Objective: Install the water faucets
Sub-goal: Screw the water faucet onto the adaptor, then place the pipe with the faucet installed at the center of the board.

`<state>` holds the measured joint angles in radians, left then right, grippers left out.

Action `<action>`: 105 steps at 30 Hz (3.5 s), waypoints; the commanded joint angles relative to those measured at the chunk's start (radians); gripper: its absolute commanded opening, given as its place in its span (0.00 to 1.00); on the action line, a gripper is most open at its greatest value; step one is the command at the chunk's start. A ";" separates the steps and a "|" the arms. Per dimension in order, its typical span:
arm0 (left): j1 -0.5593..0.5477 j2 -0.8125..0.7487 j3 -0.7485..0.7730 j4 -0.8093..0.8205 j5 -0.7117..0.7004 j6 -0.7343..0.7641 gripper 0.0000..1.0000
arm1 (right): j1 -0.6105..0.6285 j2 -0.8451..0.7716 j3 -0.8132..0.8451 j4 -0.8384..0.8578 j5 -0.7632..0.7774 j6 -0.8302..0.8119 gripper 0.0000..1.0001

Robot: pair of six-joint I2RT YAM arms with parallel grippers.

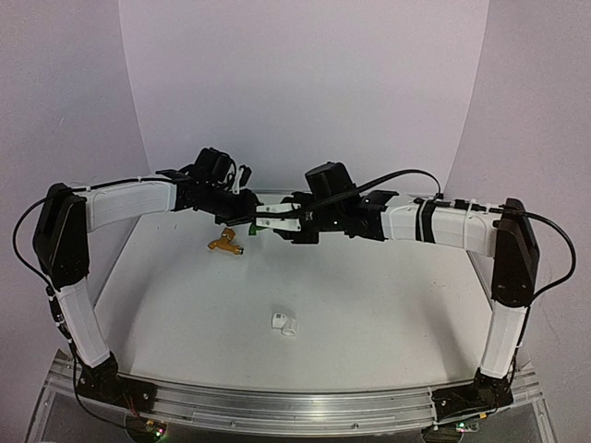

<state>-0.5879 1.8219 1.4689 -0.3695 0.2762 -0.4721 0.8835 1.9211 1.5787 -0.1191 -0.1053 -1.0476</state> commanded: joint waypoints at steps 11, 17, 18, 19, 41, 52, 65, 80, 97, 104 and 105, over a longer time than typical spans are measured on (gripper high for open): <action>0.002 -0.041 0.058 0.041 -0.096 -0.044 0.00 | -0.013 0.018 0.049 0.038 0.209 1.376 0.01; 0.001 -0.106 0.003 0.094 -0.167 -0.065 0.00 | -0.134 0.035 0.002 0.013 -0.068 2.133 0.00; 0.002 -0.116 -0.008 0.103 -0.187 -0.069 0.00 | -0.145 0.043 -0.006 0.014 -0.108 2.235 0.00; 0.002 -0.132 -0.021 0.112 -0.208 -0.073 0.00 | -0.149 0.049 -0.010 0.015 -0.132 2.285 0.00; 0.003 -0.148 -0.048 0.123 -0.198 -0.056 0.00 | -0.145 0.007 0.171 -0.122 -0.322 1.095 0.98; 0.003 -0.121 -0.034 0.101 -0.183 -0.057 0.00 | -0.095 0.067 0.299 -0.134 -0.336 1.115 0.97; 0.003 -0.115 -0.020 0.091 -0.169 -0.057 0.00 | 0.003 0.155 0.327 -0.205 -0.094 1.005 0.61; 0.003 -0.148 -0.047 0.102 -0.251 -0.086 0.00 | 0.022 0.191 0.339 -0.116 0.144 1.383 0.00; -0.006 -0.231 -0.134 0.178 -0.460 -0.117 0.00 | -0.010 0.110 0.123 0.065 0.134 2.024 0.00; -0.002 -0.220 -0.130 0.175 -0.411 -0.099 0.12 | -0.069 0.030 -0.029 0.226 0.006 1.934 0.00; 0.002 -0.219 -0.129 0.175 -0.391 -0.098 0.24 | -0.079 0.011 -0.064 0.256 -0.006 1.921 0.00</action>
<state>-0.6283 1.6775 1.3193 -0.2977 -0.0402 -0.4756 0.9125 2.0363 1.6192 0.0212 -0.1900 0.7568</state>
